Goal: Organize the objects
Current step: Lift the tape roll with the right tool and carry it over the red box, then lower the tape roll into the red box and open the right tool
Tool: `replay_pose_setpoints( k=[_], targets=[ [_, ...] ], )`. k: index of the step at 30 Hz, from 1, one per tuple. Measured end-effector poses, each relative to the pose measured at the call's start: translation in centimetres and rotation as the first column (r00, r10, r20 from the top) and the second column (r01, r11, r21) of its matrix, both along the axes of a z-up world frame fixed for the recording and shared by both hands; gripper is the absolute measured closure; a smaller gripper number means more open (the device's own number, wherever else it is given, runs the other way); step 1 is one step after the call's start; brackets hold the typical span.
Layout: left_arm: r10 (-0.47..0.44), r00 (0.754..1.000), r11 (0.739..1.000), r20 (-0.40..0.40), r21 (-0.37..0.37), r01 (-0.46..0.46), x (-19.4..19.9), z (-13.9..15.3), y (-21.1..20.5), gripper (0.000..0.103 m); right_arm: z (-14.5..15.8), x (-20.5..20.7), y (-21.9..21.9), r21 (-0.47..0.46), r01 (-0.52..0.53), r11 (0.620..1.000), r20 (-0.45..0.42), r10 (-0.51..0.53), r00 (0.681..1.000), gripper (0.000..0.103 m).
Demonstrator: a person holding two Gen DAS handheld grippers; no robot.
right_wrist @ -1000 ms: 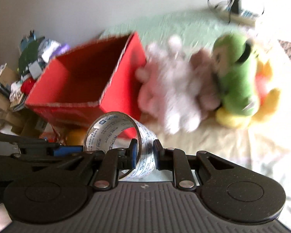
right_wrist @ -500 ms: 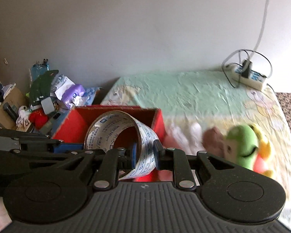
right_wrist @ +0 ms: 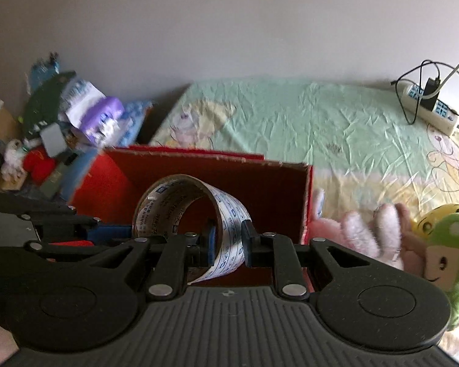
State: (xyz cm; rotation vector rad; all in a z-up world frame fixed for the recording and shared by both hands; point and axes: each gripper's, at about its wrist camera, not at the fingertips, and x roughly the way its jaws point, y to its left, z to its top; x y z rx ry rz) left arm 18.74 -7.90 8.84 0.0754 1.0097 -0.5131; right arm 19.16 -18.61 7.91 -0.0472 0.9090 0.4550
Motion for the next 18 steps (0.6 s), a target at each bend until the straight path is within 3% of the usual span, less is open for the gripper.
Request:
replay_pose_setpoints(
  k=[9, 18],
  targets=[
    [-0.058, 0.993, 0.997, -0.105, 0.039, 0.063, 4.0, -6.2, 0.1, 0.088, -3.9, 2.6, 1.3, -0.053, 0.069, 0.996, -0.101, -0.075, 0.992, 0.086],
    [-0.082, 0.984, 0.996, -0.158, 0.016, 0.086, 6.3, -9.0, 1.4, 0.078, -5.7, 3.7, 2.8, -0.159, 0.090, 0.983, -0.098, -0.106, 0.989, 0.087]
  ],
)
